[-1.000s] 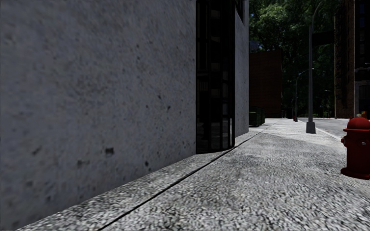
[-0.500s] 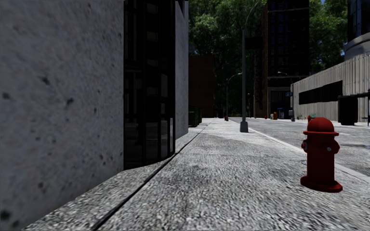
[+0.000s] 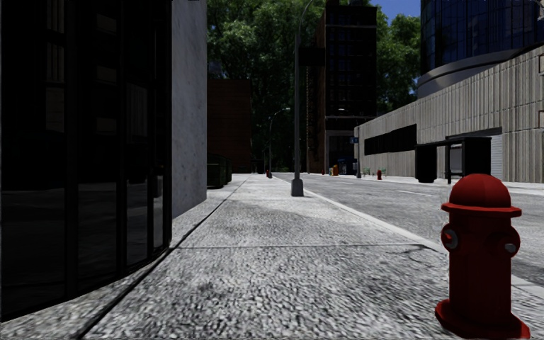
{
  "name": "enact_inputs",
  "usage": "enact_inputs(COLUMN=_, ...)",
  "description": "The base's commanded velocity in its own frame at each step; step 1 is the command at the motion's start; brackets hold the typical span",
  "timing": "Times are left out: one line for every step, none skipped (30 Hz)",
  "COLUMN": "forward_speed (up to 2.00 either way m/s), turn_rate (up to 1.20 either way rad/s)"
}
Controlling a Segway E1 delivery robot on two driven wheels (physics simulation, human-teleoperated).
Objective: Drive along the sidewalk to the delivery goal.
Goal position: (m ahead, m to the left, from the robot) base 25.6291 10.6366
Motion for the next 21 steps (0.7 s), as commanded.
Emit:
enact_inputs(forward_speed=2.0, turn_rate=0.0)
enact_inputs(forward_speed=2.0, turn_rate=0.0)
enact_inputs(forward_speed=2.0, turn_rate=0.0)
enact_inputs(forward_speed=2.0, turn_rate=0.0)
enact_inputs(forward_speed=2.0, turn_rate=0.0)
enact_inputs(forward_speed=2.0, turn_rate=0.0)
enact_inputs(forward_speed=2.0, turn_rate=0.0)
enact_inputs(forward_speed=2.0, turn_rate=0.0)
enact_inputs(forward_speed=2.0, turn_rate=0.0)
enact_inputs(forward_speed=2.0, turn_rate=0.0)
enact_inputs(forward_speed=2.0, turn_rate=0.0)
enact_inputs(forward_speed=2.0, turn_rate=0.0)
enact_inputs(forward_speed=2.0, turn_rate=0.0)
enact_inputs(forward_speed=2.0, turn_rate=0.0)
enact_inputs(forward_speed=2.0, turn_rate=0.0)
enact_inputs(forward_speed=2.0, turn_rate=0.0)
enact_inputs(forward_speed=2.0, turn_rate=0.0)
enact_inputs(forward_speed=2.0, turn_rate=0.0)
enact_inputs(forward_speed=2.0, turn_rate=0.0)
enact_inputs(forward_speed=2.0, turn_rate=0.0)
enact_inputs(forward_speed=2.0, turn_rate=0.0)
